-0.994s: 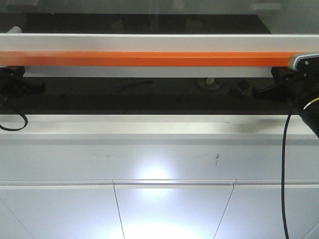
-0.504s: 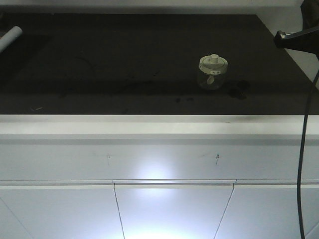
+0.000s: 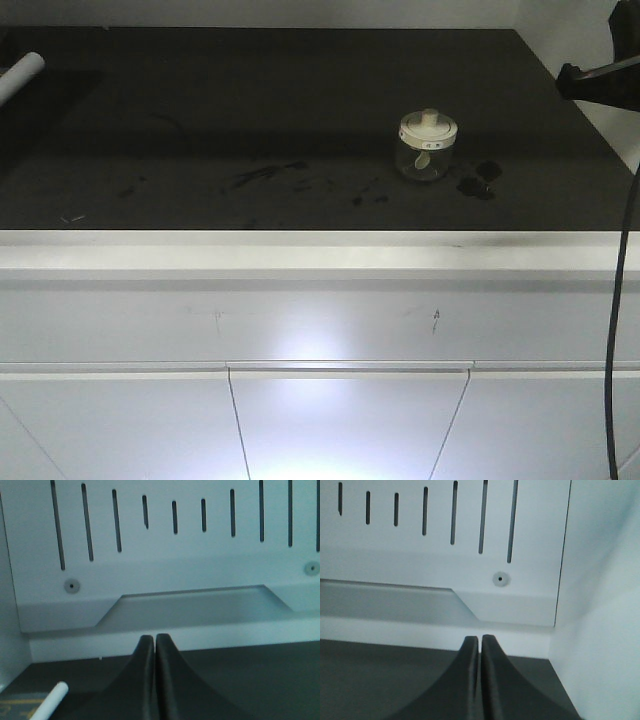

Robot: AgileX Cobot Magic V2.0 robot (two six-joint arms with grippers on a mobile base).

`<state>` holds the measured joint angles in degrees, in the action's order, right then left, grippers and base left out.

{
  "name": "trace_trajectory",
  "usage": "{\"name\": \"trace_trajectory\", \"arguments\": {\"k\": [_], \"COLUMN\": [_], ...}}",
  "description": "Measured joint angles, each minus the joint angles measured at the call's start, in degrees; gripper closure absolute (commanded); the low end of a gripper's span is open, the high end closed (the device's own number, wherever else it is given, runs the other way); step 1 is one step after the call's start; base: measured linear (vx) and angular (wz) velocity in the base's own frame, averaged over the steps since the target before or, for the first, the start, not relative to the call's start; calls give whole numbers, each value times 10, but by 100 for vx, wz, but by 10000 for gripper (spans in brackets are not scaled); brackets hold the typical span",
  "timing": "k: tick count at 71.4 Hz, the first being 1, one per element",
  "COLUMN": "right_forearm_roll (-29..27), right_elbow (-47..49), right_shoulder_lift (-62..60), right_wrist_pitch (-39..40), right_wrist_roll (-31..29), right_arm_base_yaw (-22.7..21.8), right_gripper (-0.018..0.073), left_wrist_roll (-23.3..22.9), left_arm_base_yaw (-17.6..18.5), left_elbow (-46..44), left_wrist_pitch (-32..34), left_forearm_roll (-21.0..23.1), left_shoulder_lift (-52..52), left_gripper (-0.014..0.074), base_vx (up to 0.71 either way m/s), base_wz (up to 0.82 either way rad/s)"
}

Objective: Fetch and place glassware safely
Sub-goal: 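Release the handle and move the right gripper toward the glass jar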

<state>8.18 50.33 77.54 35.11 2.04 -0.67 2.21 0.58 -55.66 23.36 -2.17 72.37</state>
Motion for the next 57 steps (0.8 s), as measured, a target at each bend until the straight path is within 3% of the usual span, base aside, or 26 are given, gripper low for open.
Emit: {"name": "trace_trajectory", "arguments": {"k": [16,35,47,57], "right_forearm_roll": [7,102,184,218], "right_elbow": [0,0,-6,-51], "right_shoulder_lift": [-23,-67,-86,-107], "right_wrist_pitch": [-83,-151,-153,-133], "right_wrist_roll": [28,122,201,236], "right_arm_base_yaw": [0,0,0,0], "right_gripper": [560,560,560,560], "left_wrist_roll": [0,0,-12,-16], "left_arm_base_yaw": [0,0,0,0], "left_elbow": [0,11,92,178], "left_wrist_pitch": [-65,-153,-156,-155], "left_forearm_roll": [-9,-28,-27,-27], "left_shoulder_lift": [-39,-107,-170,-238], "left_gripper": [603,603,603,603], "base_vx": [0,0,0,0], "base_wz": [0,0,0,0]}}
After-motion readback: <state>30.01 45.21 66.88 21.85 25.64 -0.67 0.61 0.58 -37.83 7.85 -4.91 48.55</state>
